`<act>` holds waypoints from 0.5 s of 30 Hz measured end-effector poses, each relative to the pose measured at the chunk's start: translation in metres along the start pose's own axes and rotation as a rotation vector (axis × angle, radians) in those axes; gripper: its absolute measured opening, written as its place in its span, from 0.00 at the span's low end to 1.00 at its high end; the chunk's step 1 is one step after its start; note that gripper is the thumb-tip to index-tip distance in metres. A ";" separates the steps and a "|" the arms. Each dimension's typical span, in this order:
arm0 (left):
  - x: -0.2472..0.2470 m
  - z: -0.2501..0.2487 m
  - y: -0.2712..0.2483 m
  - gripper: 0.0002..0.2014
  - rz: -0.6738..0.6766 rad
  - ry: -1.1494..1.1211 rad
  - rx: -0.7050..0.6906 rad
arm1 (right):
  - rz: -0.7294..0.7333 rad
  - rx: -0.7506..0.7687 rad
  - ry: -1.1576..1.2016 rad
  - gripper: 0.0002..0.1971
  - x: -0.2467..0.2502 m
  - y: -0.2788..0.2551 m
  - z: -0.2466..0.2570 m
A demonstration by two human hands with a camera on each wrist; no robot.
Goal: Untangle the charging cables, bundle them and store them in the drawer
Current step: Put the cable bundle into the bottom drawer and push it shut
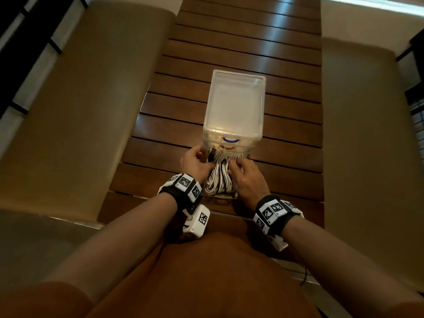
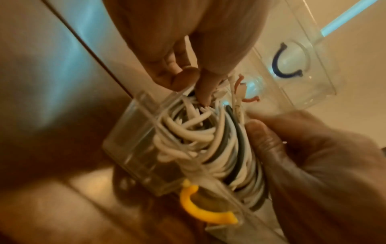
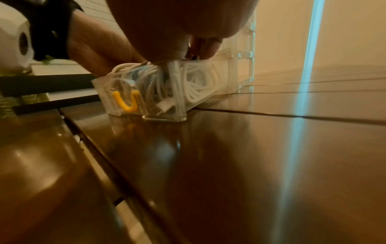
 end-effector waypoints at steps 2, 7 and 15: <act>0.001 -0.003 0.001 0.12 0.034 0.066 -0.037 | 0.039 0.012 0.023 0.24 -0.001 0.001 0.001; 0.000 -0.013 -0.001 0.03 0.130 0.233 -0.089 | 0.177 0.014 -0.092 0.28 -0.008 0.005 0.006; -0.003 -0.021 0.001 0.16 0.264 0.184 -0.109 | 0.210 -0.020 -0.039 0.26 -0.003 0.008 0.009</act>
Point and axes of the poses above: each hand's wrist, its own y-axis towards the middle knuckle, its own x-axis out of the back of the hand, z = x × y, the point moved 5 cm from there along y, towards the middle knuckle, and after that the axes turned 14 degrees about -x, right-handed, at the moved point
